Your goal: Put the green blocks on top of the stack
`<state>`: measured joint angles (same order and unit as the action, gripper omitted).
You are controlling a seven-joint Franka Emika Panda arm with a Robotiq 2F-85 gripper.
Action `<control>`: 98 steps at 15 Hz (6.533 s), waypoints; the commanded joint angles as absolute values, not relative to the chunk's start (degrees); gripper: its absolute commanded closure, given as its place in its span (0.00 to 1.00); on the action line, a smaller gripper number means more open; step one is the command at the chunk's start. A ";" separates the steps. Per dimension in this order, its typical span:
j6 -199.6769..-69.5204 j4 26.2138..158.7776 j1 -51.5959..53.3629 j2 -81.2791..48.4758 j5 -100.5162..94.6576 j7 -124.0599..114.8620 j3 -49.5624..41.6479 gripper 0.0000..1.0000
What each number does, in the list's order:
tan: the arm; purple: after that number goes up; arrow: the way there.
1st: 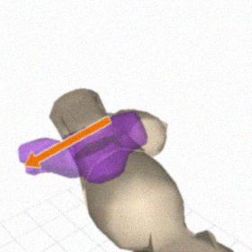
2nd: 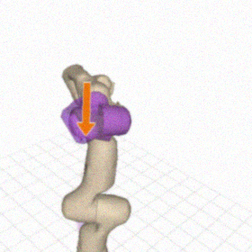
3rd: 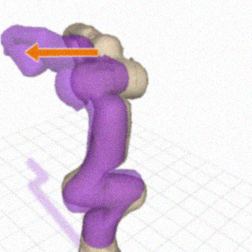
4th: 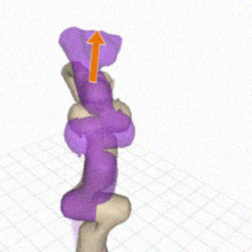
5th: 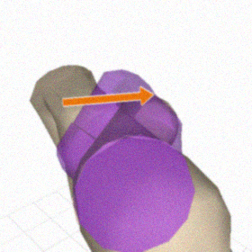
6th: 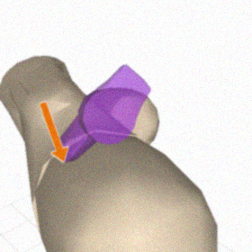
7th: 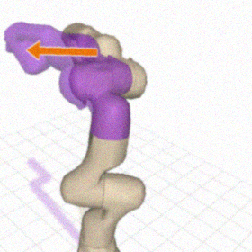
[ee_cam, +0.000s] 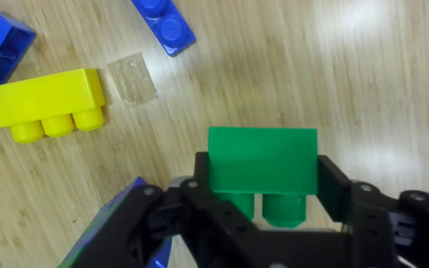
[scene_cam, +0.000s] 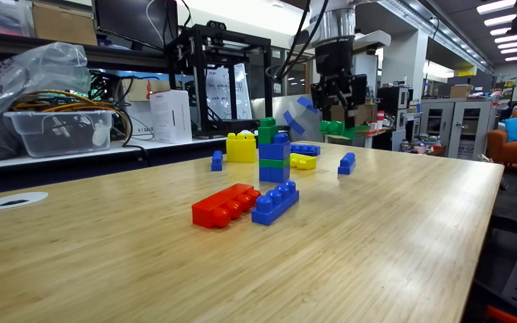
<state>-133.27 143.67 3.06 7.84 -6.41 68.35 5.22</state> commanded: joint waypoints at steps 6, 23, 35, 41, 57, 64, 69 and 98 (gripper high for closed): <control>-121.43 140.58 4.70 13.80 13.89 65.89 -0.55 0.56; -170.91 157.50 18.00 16.82 61.23 55.70 4.39 0.56; -181.01 158.00 23.37 16.39 65.94 60.11 2.30 0.56; -176.05 156.41 23.09 15.39 65.53 68.96 -3.01 0.56; -169.55 144.42 25.07 2.81 79.89 87.79 -8.23 0.56; -169.14 141.55 24.37 -0.79 89.71 96.92 -7.99 0.56; -168.39 140.46 24.25 -1.87 95.20 103.70 -8.21 0.56; -159.82 143.51 23.98 2.61 98.40 122.05 -12.69 0.56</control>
